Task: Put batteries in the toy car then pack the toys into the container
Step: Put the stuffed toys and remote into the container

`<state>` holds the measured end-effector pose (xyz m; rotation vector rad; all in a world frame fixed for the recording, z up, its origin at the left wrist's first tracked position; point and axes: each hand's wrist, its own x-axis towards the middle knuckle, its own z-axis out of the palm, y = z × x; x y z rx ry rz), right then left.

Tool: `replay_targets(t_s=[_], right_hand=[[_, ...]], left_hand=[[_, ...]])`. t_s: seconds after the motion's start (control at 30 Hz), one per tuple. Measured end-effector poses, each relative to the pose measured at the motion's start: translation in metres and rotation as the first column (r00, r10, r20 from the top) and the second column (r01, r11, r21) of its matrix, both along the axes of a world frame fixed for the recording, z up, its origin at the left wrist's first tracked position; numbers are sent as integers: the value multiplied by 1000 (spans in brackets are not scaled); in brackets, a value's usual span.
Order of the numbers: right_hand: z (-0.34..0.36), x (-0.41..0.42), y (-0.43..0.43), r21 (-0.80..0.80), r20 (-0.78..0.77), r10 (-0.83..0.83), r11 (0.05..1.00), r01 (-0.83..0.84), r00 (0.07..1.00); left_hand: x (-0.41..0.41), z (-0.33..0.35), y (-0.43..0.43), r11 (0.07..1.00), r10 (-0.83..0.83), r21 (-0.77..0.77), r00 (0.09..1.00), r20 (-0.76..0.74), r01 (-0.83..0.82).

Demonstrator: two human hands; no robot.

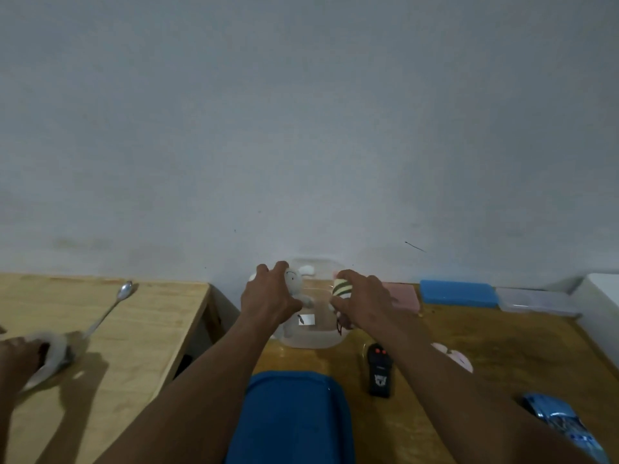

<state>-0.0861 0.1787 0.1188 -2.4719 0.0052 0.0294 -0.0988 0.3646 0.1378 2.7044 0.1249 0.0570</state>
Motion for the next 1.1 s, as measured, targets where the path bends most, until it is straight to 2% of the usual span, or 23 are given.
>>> replay_targets(t_s=[0.4,0.57,0.73,0.93,1.1], right_hand=[[-24,46,18,-153,-37,-18,988,12,999],[-36,67,23,-177,-84,-2,984,-12,996],[-48,82,27,-279,-125,20,959,-55,992],[-73,103,33,-223,-192,18,973,-62,981],[-85,113,36,-214,-208,9,975,-54,978]], left_hand=[[54,-34,0,999,-39,14,999,-14,39],[79,-54,0,999,-45,12,994,-101,47],[97,-77,-1,997,-69,6,980,-187,71],[114,-105,-1,998,-59,-37,966,-253,52],[125,-124,-6,999,-33,-21,973,-230,29]])
